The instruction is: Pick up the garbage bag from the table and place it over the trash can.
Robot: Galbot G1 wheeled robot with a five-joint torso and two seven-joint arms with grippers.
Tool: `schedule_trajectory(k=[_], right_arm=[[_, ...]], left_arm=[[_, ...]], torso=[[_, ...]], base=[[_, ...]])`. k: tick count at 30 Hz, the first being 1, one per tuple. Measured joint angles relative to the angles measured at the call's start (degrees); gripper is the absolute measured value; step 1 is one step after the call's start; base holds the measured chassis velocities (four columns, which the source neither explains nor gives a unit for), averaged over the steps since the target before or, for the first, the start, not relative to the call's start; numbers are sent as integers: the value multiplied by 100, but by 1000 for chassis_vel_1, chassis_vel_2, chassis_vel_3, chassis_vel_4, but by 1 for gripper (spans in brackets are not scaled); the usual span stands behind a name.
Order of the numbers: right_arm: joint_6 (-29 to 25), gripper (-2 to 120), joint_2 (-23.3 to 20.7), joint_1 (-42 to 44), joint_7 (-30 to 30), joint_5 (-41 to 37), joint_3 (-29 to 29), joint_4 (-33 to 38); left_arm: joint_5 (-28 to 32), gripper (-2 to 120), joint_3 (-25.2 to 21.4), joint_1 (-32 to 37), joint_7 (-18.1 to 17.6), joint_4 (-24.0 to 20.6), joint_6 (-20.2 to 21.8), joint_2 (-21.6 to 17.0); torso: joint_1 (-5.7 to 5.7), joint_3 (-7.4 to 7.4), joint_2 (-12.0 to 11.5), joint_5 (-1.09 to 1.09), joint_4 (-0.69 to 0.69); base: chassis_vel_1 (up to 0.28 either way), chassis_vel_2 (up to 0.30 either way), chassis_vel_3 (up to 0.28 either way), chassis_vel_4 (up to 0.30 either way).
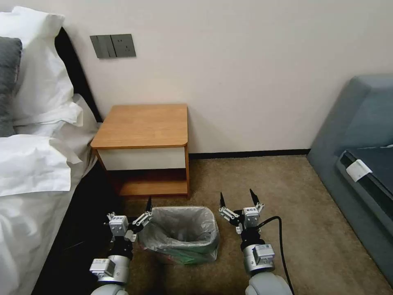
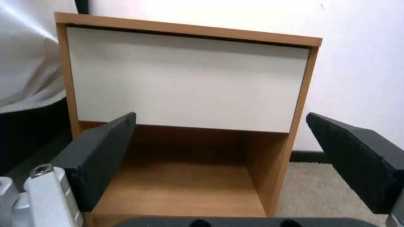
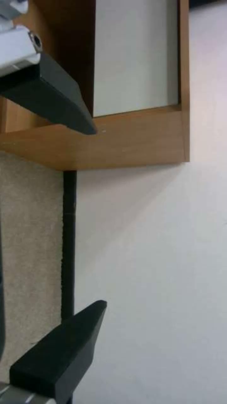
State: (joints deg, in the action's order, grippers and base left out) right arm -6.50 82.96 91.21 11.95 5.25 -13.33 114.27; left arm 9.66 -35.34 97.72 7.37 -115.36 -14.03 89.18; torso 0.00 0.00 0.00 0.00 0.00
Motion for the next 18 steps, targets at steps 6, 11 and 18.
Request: schedule_trajectory(k=[6, 11, 18], right_arm=[[6, 100, -5, -3, -4, -5, 1, 4], [10, 100, -8, -4, -6, -9, 2, 6], [14, 100, -10, -6, -8, -12, 4, 8]], left_arm=[[0, 100, 2, 2, -1, -4, 12, 1], [1, 100, 2, 4, -2, -7, 18, 1], [3, 100, 2, 4, -4, -11, 22, 1]], torso=[[0, 0, 0, 0, 0], [0, 0, 0, 0, 0], [0, 0, 0, 0, 0]], base=[[0, 0, 0, 0], [0, 0, 0, 0], [0, 0, 0, 0]])
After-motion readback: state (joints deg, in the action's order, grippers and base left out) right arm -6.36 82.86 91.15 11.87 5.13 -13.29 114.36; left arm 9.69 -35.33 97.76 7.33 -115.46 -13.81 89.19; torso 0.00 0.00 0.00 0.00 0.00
